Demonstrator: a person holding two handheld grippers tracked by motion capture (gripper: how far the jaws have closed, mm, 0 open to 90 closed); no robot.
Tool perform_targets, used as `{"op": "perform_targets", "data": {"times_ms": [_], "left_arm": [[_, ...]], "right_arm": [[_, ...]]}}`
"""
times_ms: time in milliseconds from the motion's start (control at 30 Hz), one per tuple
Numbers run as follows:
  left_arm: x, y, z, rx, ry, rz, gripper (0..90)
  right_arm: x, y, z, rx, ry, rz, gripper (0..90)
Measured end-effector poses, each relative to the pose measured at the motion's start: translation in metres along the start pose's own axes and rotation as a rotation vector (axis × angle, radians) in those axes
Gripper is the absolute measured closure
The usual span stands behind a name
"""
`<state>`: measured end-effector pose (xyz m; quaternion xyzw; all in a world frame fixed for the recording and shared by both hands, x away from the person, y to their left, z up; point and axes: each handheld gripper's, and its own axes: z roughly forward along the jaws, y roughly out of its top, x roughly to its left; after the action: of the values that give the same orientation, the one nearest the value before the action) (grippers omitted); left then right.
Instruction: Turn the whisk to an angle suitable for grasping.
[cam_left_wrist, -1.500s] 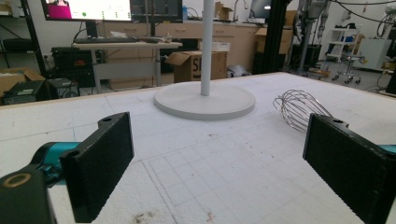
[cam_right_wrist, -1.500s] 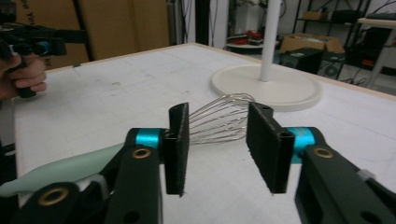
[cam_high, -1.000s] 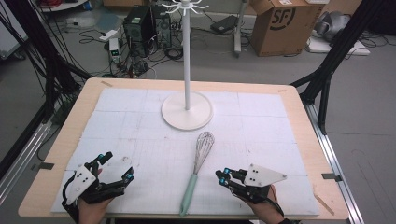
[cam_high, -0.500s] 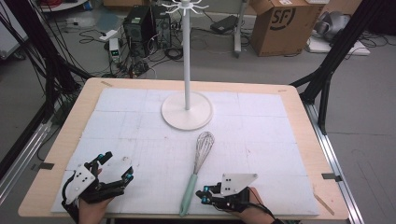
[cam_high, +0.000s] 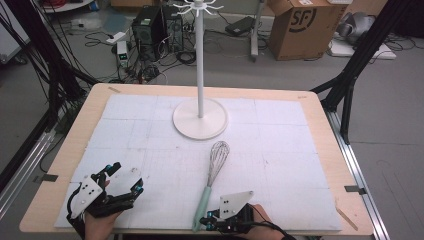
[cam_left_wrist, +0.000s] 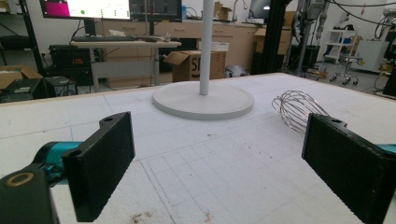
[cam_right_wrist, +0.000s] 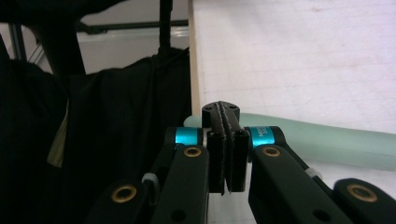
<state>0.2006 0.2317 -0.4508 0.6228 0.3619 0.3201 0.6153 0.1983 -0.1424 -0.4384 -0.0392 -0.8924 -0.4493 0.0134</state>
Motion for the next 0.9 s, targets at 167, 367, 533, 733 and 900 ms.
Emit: {"op": "perform_targets", "data": {"times_ms": [167, 367, 533, 733, 900], "left_arm": [[0.0, 0.0, 0.0, 0.0, 0.001, -0.001, 9.9], [0.0, 0.0, 0.0, 0.0, 0.001, -0.003, 9.9], [0.001, 0.0, 0.0, -0.001, 0.003, -0.003, 9.9], [0.0, 0.0, 0.0, 0.001, 0.004, -0.003, 9.9], [0.0, 0.0, 0.0, -0.001, 0.004, -0.006, 10.1]], "right_arm": [[-0.004, 0.0, 0.007, 0.015, 0.02, 0.012, 89.4], [-0.011, -0.001, 0.011, 0.016, 0.048, 0.031, 89.4], [-0.012, -0.001, 0.011, 0.014, 0.045, 0.039, 89.4], [-0.013, -0.001, 0.013, 0.013, 0.026, 0.045, 89.4], [-0.014, -0.001, 0.018, 0.024, 0.032, 0.042, 89.4]]}}
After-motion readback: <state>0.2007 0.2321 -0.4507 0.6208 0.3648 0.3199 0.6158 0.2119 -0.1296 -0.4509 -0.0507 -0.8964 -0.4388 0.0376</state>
